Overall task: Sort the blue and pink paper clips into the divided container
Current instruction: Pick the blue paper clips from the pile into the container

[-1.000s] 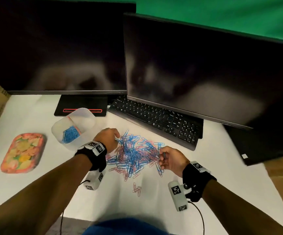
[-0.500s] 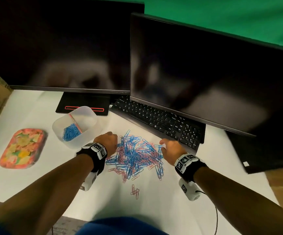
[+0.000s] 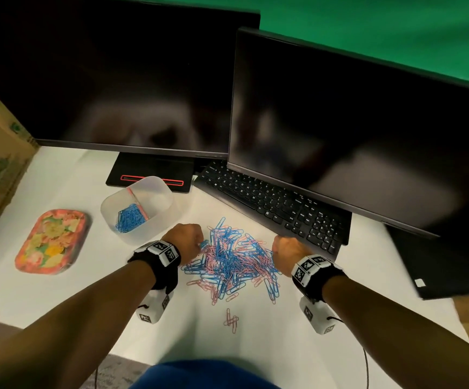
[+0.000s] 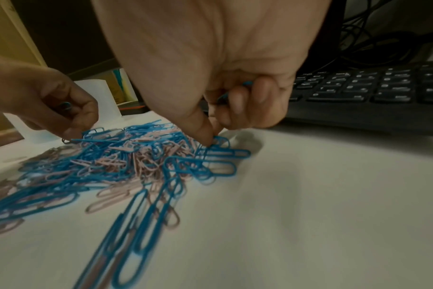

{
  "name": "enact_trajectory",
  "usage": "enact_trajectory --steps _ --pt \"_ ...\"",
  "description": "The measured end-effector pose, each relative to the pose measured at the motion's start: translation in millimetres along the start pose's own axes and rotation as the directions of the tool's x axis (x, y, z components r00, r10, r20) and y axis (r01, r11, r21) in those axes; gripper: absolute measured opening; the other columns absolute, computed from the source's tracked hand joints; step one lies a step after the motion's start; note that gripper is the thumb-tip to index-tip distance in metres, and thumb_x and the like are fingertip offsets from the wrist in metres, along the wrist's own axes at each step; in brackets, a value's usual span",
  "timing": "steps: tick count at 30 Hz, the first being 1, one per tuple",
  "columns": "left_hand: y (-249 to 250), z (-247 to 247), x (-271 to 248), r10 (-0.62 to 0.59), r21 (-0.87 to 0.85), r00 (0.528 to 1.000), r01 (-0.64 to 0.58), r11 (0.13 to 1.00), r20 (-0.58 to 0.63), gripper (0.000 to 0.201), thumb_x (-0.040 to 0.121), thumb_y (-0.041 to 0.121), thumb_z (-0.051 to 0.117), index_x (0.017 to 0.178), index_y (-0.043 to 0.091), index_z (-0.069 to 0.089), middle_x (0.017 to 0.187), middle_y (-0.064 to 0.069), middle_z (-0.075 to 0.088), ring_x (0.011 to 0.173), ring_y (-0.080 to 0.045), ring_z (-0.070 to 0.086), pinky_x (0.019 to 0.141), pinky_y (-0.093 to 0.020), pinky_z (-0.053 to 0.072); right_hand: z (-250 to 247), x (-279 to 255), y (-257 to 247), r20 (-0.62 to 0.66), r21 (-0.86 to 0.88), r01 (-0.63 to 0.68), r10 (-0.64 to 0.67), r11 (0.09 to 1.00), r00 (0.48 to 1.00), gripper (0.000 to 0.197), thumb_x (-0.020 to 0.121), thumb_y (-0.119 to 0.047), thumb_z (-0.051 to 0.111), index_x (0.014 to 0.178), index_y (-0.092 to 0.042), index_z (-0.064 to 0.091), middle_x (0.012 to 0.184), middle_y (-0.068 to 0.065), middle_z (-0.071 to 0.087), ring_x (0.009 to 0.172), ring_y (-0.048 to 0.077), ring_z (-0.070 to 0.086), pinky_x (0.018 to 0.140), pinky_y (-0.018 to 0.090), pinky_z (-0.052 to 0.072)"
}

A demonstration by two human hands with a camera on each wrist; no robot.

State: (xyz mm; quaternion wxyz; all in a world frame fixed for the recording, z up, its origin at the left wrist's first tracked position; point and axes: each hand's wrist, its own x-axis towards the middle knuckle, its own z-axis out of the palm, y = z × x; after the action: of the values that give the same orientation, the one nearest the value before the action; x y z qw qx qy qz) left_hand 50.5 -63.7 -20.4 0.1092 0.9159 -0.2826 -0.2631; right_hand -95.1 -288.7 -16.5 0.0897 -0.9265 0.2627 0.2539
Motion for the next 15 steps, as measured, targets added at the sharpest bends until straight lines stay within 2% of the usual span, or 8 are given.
enact_trajectory --steps 2,4,7,8,10,12,14,15 --pt "-2 -1 -1 -0.028 -0.081 1.0 0.027 0.996 -0.007 0.023 0.083 0.016 0.061 0.105 0.023 0.064 0.1 -0.003 0.072 0.1 -0.023 0.064 0.086 -0.026 0.049 -3 -3 4 -0.013 0.09 0.034 -0.033 0.995 0.999 0.025 0.092 -0.014 0.043 0.112 -0.01 0.057 0.111 0.013 0.065 0.099 0.03 0.064 0.08 0.035 0.054" --pt "-4 -3 -3 -0.038 -0.174 0.999 0.034 0.984 -0.017 0.028 0.085 0.015 0.058 0.111 0.022 0.066 0.104 -0.003 0.071 0.101 -0.022 0.063 0.089 -0.026 0.049 -8 -7 8 -0.044 0.244 0.058 -0.048 0.968 0.998 0.013 0.091 -0.018 0.047 0.093 -0.018 0.06 0.102 0.008 0.067 0.09 0.025 0.062 0.075 0.027 0.05" --pt "-1 -9 -6 -0.054 -0.419 0.999 0.052 0.906 0.008 0.024 0.088 0.011 0.058 0.108 0.017 0.069 0.093 -0.001 0.067 0.091 -0.019 0.06 0.08 -0.023 0.044 -19 -12 10 -0.088 0.501 0.071 -0.03 0.863 0.996 0.01 0.085 -0.019 0.061 0.077 -0.024 0.061 0.08 0.0 0.065 0.078 0.02 0.062 0.071 0.025 0.048" --pt "0 -12 -8 -0.075 -0.558 0.996 0.083 0.826 0.036 0.022 0.088 0.007 0.056 0.104 0.014 0.07 0.085 -0.001 0.064 0.082 -0.019 0.056 0.071 -0.023 0.042 -22 -12 8 -0.07 0.618 0.064 -0.026 0.784 0.997 0.011 0.083 -0.017 0.065 0.075 -0.023 0.062 0.074 0.0 0.063 0.068 0.018 0.059 0.064 0.025 0.047" --pt "2 -21 -12 -0.124 -0.803 0.987 0.157 0.575 0.105 0.022 0.087 0.001 0.05 0.093 0.01 0.07 0.072 -0.003 0.053 0.063 -0.017 0.043 0.056 -0.024 0.031 -30 -14 -1 0.026 0.852 0.011 -0.064 0.523 0.998 0.012 0.081 -0.007 0.066 0.073 -0.015 0.064 0.072 0.01 0.059 0.048 0.013 0.044 0.047 0.022 0.037" --pt "1 -32 -19 -0.133 -0.947 0.978 0.189 0.261 0.159 0.022 0.086 0.002 0.043 0.085 0.009 0.063 0.068 -0.004 0.045 0.055 -0.015 0.038 0.053 -0.025 0.026 -39 -15 -15 0.072 0.968 -0.034 -0.144 0.25 0.987 0.019 0.081 0.004 0.06 0.069 -0.01 0.06 0.081 0.023 0.059 0.044 0.011 0.033 0.042 0.02 0.025" --pt "-4 -44 -27 -0.118 -0.984 0.977 0.175 -0.04 0.179 0.02 0.086 0.008 0.037 0.082 0.01 0.056 0.07 -0.005 0.044 0.057 -0.017 0.043 0.054 -0.027 0.03 -51 -16 -39 0.042 0.996 -0.021 -0.234 0.092 0.971 0.022 0.084 0.011 0.055 0.07 -0.007 0.055 0.085 0.025 0.061 0.047 0.011 0.033 0.041 0.021 0.023" --pt "-6 -50 -32 -0.128 -0.976 0.976 0.155 -0.151 0.175 0.019 0.086 0.012 0.036 0.081 0.01 0.055 0.071 -0.005 0.046 0.06 -0.019 0.046 0.056 -0.028 0.032 -56 -17 -53 0.034 0.999 -0.023 -0.269 0.043 0.963 0.022 0.085 0.013 0.053 0.072 -0.006 0.054 0.084 0.024 0.062 0.048 0.011 0.034 0.041 0.021 0.024"
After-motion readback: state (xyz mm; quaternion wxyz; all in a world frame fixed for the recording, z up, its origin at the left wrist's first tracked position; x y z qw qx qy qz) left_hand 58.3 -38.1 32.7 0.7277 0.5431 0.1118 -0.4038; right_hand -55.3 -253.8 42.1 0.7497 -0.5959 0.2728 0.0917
